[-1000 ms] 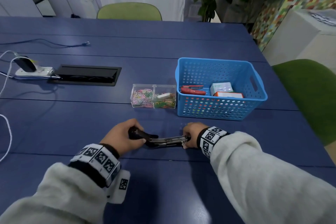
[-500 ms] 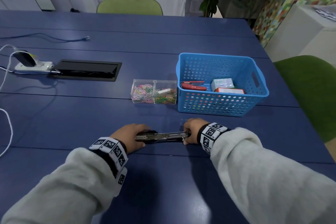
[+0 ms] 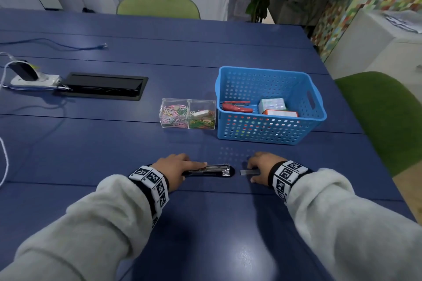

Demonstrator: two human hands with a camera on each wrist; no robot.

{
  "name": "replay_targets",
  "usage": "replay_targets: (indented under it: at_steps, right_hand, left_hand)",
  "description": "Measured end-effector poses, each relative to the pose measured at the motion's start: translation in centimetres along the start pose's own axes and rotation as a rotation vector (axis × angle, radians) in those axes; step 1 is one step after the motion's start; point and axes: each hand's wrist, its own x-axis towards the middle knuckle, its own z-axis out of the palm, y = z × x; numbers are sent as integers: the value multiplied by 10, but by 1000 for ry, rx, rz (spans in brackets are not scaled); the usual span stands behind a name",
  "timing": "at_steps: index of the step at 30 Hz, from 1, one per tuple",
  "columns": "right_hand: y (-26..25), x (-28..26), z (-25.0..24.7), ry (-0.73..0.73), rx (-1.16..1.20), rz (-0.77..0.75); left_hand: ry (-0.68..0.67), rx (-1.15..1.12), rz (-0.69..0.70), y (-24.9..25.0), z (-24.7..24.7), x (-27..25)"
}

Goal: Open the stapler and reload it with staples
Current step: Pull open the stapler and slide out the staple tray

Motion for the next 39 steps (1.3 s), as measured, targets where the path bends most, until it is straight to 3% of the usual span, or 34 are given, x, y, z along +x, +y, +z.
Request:
replay_targets:
  at_steps: [9, 12, 16, 22, 39]
  right_hand:
    - [-8, -6, -6, 87, 50, 16]
    - [-27, -8, -17, 184, 152, -83]
    - [-58, -2, -22, 157, 103, -247]
    - [-75, 4, -18, 105, 8, -214]
    - [-79, 7, -18, 94, 22, -179]
  left_hand:
    - [1, -1, -2, -2, 2, 1]
    - [3, -5, -1, -2, 1, 1]
    - [7, -2, -3, -1, 2, 1]
    - [7, -8, -4, -1, 1, 1]
    - [22, 13, 13, -2, 1, -1]
